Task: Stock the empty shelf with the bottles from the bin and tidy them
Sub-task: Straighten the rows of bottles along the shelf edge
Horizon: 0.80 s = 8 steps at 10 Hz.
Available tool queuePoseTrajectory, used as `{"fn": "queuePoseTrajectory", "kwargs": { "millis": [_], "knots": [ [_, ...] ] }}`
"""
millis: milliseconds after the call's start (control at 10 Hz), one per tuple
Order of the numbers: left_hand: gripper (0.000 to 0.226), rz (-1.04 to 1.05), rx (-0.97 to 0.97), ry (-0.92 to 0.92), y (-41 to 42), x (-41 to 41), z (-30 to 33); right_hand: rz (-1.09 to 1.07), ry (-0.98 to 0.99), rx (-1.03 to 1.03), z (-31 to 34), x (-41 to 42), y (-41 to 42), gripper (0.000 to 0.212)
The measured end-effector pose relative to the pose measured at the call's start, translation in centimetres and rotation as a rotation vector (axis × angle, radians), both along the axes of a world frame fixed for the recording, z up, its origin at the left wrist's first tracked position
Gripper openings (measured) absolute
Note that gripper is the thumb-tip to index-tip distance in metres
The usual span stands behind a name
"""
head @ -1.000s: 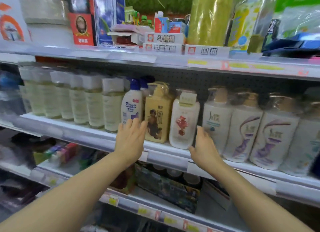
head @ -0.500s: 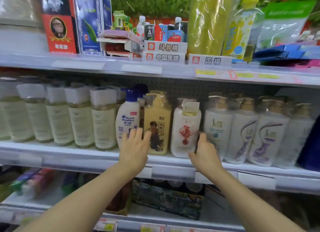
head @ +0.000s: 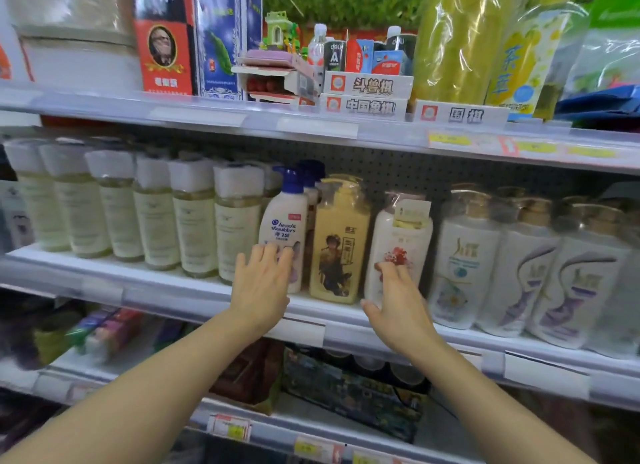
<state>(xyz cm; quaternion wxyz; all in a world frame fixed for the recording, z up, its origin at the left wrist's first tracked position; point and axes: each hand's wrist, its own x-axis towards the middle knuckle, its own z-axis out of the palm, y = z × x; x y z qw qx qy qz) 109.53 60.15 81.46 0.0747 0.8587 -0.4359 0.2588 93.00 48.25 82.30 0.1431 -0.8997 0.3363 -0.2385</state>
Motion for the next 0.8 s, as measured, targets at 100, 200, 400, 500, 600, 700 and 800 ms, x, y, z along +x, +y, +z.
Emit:
{"fn": "queuePoseTrajectory", "kwargs": {
  "millis": [100, 200, 400, 500, 600, 700, 800],
  "knots": [
    [0.072, 0.062, 0.011, 0.045, 1.0, 0.6, -0.3, 0.079, 0.030, -0.008, -0.3, 1.0, 0.2, 0.059],
    [0.071, 0.121, -0.012, 0.071, 1.9, 1.0, -0.6, 0.172, 0.084, -0.009, -0.6, 1.8, 0.1, 0.061],
    [0.070, 0.164, -0.053, 0.188, 2.7, 2.0, -0.9, 0.256, 0.112, -0.084, -1.3, 3.1, 0.5, 0.068],
    [0.071, 0.166, -0.058, 0.228, 2.2, 2.6, -1.1, 0.251, 0.107, -0.085, -1.3, 3.3, 1.1, 0.068],
    [0.062, 0.114, -0.085, 0.264, 1.5, 3.3, -1.2, 0.261, 0.088, -0.099, -0.9, 3.9, 2.0, 0.069],
    [0.065, 0.028, -0.087, 0.309, 1.0, 4.1, -1.2, 0.220, 0.077, -0.091, -0.9, 5.0, 2.5, 0.067],
    [0.065, -0.059, -0.089, 0.283, 1.7, 4.7, -0.9, 0.133, 0.047, -0.068, -1.3, 5.9, 3.2, 0.064]
  ]
}}
